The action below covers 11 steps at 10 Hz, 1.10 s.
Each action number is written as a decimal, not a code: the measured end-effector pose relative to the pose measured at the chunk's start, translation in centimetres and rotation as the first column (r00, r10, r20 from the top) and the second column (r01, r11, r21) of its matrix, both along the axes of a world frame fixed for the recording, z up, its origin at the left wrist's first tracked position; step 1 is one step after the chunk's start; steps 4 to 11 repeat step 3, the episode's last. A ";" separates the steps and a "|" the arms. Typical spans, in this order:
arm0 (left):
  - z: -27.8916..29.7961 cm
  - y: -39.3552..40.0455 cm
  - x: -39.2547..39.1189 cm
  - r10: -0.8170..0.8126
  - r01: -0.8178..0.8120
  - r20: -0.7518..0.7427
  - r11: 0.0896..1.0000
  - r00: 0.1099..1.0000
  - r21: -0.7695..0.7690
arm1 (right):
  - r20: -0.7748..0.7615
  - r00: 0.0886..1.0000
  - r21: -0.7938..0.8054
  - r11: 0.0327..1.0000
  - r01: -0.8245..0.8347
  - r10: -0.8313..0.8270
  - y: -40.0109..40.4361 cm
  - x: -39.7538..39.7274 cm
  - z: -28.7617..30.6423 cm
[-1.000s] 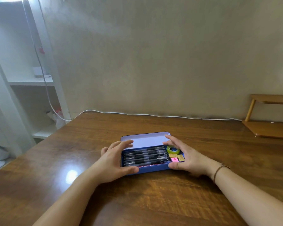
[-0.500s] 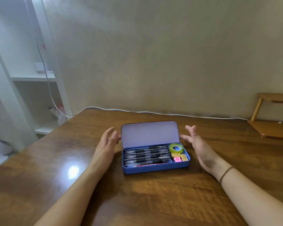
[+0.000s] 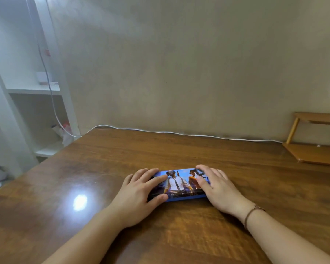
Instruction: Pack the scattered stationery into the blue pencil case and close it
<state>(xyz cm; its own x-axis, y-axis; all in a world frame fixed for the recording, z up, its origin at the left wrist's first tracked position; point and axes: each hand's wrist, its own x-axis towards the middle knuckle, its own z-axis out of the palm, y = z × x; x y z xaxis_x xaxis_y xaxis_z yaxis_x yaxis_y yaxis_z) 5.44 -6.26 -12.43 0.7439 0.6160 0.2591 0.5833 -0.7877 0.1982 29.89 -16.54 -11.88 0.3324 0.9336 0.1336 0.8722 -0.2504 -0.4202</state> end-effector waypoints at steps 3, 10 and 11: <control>-0.1 -0.7 -0.8 0.016 0.003 0.160 0.993 0.987 -0.118 | 0.092 0.993 -0.073 0.994 0.085 -0.078 -1.0 -1.4 2.2; -0.1 -0.7 -0.8 0.016 0.003 0.160 0.993 0.987 -0.118 | 0.092 0.993 -0.073 0.994 0.085 -0.078 -1.0 -1.4 2.2; -0.1 -0.7 -0.8 0.016 0.003 0.160 0.993 0.987 -0.118 | 0.092 0.993 -0.073 0.994 0.085 -0.078 -1.0 -1.4 2.2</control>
